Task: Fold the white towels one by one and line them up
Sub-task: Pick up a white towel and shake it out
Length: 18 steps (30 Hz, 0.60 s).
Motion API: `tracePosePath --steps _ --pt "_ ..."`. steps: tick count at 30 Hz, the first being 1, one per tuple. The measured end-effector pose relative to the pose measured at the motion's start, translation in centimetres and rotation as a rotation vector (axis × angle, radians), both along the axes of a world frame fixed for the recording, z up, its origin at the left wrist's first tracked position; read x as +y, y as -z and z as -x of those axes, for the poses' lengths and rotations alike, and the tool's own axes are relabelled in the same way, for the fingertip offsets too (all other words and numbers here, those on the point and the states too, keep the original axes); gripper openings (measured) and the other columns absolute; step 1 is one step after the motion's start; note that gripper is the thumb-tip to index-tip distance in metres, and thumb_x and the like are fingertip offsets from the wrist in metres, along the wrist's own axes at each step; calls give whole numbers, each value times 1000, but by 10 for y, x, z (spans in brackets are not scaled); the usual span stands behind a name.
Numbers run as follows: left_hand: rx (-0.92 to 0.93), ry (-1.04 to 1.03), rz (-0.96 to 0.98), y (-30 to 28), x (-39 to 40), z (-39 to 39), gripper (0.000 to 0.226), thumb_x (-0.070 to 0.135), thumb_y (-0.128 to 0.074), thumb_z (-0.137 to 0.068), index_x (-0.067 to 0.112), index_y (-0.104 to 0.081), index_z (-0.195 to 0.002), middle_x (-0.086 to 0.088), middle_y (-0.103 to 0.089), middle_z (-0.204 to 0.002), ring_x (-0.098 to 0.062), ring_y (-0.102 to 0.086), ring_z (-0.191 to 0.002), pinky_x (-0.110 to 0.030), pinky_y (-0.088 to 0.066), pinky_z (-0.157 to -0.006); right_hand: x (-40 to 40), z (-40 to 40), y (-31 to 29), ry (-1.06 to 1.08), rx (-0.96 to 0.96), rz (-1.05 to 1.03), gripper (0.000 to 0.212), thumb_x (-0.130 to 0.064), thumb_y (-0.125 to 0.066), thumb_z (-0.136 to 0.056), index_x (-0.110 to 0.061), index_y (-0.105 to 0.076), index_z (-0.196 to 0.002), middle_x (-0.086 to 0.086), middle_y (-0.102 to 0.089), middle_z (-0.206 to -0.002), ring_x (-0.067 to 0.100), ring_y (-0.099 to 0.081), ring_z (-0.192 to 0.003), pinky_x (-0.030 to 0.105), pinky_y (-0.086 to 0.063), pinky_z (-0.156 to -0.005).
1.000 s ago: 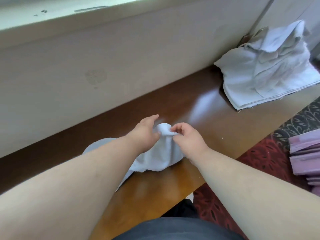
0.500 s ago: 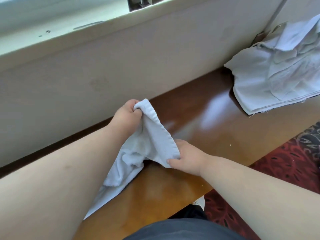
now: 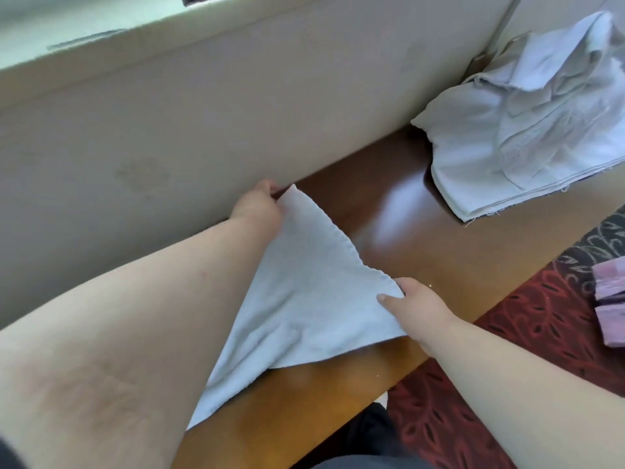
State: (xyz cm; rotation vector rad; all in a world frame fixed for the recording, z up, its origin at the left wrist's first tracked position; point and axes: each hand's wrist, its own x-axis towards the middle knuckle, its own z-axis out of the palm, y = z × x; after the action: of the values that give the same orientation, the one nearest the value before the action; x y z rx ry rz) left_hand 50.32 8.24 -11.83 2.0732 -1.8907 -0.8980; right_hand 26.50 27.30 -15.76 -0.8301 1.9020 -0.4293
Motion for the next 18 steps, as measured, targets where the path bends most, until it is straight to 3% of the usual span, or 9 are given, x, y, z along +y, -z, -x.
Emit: tracePosePath --steps 2,5,7,9,11,13,16,18 --pt "14 60 3 18 15 14 68 18 -64 -89 26 -30 -147 -10 -44 -143 -29 -48 -126 -37 -41 -101 -4 11 13 92 69 53 44 -23 -60 -94 -29 -49 -137 -8 -62 -113 12 -59 -93 22 -43 -65" --pt "-138 265 -1 47 46 26 55 15 -52 -93 33 -38 -143 -5 -38 -141 -27 -43 -126 -35 -41 -97 3 14 26 157 125 -11 59 -25 -65 -90 -26 -35 -140 -6 -60 -97 8 -57 -77 22 -41 -55" --pt "-230 375 -73 68 64 27 52 24 -52 -95 35 -37 -144 -2 -35 -146 -25 -36 -132 -37 -38 -104 12 10 35 77 140 -128 50 -29 -68 -86 -27 -35 -125 1 -65 -86 15 -63 -71 27 -45 -52" --pt "-347 435 -134 84 71 25 69 45 -56 -91 40 -20 -150 1 -15 -159 -25 -16 -145 -42 -28 -112 16 11 41 -14 167 -181 32 -29 -63 -87 -27 -40 -108 3 -66 -82 16 -64 -68 28 -46 -51" --pt "-419 463 -181 92 59 25 89 63 -58 -81 46 -5 -150 7 7 -163 -23 3 -149 -46 -20 -115 15 21 43 -24 180 -149 22 -26 -57 -87 -26 -44 -105 2 -65 -79 16 -59 -63 27 -42 -50" --pt "-454 495 -211 95 39 26 103 72 -61 -72 48 3 -149 7 18 -161 -23 12 -149 -48 -18 -115 11 34 42 0 200 -100 27 -23 -56 -87 -23 -45 -111 2 -63 -79 15 -58 -61 26 -40 -49" --pt "-494 590 -210 94 15 29 110 75 -63 -67 49 5 -149 4 21 -161 -24 14 -148 -49 -18 -115 3 46 40 0 236 -94 51 -20 -59 -87 -25 -38 -133 -5 -59 -87 14 -62 -69 26 -43 -51" --pt "-461 609 -215 89 14 29 106 76 -61 -70 47 1 -151 3 16 -162 -24 10 -149 -46 -16 -116 -1 44 35 91 273 -37 66 -18 -63 -85 -25 -31 -142 0 -58 -105 18 -62 -86 31 -51 -65"
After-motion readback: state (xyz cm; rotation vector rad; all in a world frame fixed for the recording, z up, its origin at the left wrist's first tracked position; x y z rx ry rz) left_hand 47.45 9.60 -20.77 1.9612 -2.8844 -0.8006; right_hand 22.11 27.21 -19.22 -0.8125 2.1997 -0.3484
